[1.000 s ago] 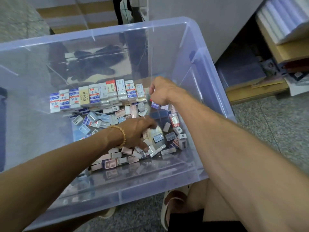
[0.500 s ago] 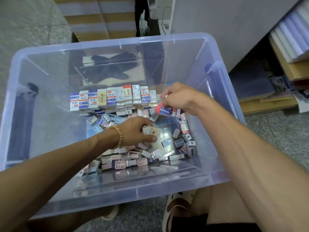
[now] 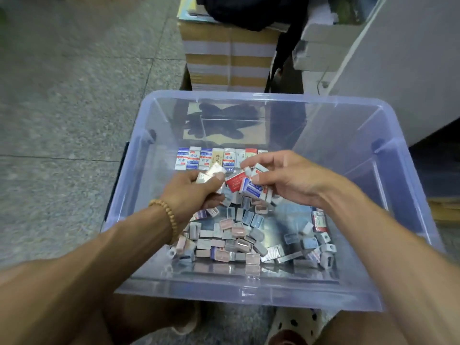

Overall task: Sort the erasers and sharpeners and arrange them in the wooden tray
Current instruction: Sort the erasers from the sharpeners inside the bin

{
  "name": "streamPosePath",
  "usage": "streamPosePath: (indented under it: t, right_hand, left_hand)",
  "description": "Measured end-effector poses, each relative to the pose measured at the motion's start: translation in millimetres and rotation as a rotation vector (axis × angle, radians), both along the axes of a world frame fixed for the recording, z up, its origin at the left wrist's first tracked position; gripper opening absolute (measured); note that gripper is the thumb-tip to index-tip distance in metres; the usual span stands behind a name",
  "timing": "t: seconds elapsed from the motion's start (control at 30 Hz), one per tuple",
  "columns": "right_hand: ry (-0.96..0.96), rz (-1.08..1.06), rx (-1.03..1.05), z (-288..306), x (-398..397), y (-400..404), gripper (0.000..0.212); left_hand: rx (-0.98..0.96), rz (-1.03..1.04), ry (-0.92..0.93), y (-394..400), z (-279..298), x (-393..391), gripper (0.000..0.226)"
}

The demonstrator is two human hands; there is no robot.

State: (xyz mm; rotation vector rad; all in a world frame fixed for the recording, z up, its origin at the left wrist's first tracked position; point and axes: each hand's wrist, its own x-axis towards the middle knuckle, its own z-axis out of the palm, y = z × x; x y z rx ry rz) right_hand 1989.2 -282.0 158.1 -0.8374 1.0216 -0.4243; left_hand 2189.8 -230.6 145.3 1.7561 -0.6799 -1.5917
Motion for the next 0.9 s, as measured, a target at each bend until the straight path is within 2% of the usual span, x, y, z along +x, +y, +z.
streamPosePath:
  t: [0.1,0.23,0.33,0.43,0.57,0.7,0.77,0.9]
  right_hand:
    - [-0.012,-0.023,0.021,0,9,1,0.034]
    - [-0.112,-0.163,0.048,0,21,-1,0.034]
    - [-0.183,-0.239,0.066,-2,35,1,0.046]
    - [-0.202,-0.247,0.083,-3,46,3,0.035]
    - [-0.102,-0.265,0.04,2,55,-9,0.023]
    - [0.109,-0.233,-0.031,-9,89,-29,0.012]
    - [0.213,-0.18,-0.069,-18,111,-33,0.01]
    - [0.39,-0.136,-0.165,-33,141,-35,0.02]
  left_hand:
    - [-0.027,0.016,0.021,-1,6,1,0.026]
    - [-0.06,0.048,0.08,-1,14,-1,0.015]
    - [-0.075,0.148,0.159,-2,18,1,0.015]
    - [-0.06,0.213,0.233,1,21,2,0.012]
    - [0.021,0.258,0.192,11,23,8,0.013]
    - [0.099,0.28,0.181,29,29,15,0.013]
    - [0.088,0.284,0.184,36,33,18,0.011]
    - [0.079,0.292,0.178,37,35,18,0.009]
